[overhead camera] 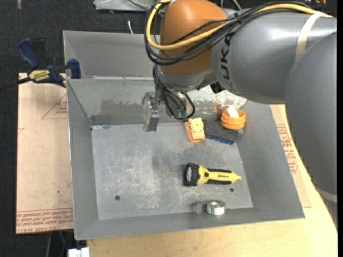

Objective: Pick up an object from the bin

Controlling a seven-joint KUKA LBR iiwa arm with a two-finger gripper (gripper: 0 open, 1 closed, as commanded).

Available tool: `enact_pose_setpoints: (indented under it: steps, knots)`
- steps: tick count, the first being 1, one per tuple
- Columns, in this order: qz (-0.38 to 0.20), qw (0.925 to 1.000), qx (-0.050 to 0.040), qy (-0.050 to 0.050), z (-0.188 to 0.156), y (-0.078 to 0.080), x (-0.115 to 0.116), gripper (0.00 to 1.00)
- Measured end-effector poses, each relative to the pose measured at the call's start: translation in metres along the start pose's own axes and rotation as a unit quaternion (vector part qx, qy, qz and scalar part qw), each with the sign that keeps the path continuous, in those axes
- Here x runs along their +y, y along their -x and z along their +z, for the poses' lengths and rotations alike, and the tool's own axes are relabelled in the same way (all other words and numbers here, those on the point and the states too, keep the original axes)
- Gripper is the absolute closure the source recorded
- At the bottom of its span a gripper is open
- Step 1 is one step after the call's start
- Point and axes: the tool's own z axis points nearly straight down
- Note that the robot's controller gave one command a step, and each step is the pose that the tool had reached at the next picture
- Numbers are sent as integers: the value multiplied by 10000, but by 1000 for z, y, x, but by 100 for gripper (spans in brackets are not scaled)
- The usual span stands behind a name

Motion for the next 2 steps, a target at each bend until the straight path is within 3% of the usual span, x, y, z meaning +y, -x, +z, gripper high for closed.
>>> enact_pose_setpoints:
  steps: [1, 2]
  knots:
    - [-583, 9983, 3, 2, 27, -86, -45, 100]
    - [-683, 9976, -59, 9, 10, -67, -61, 100]
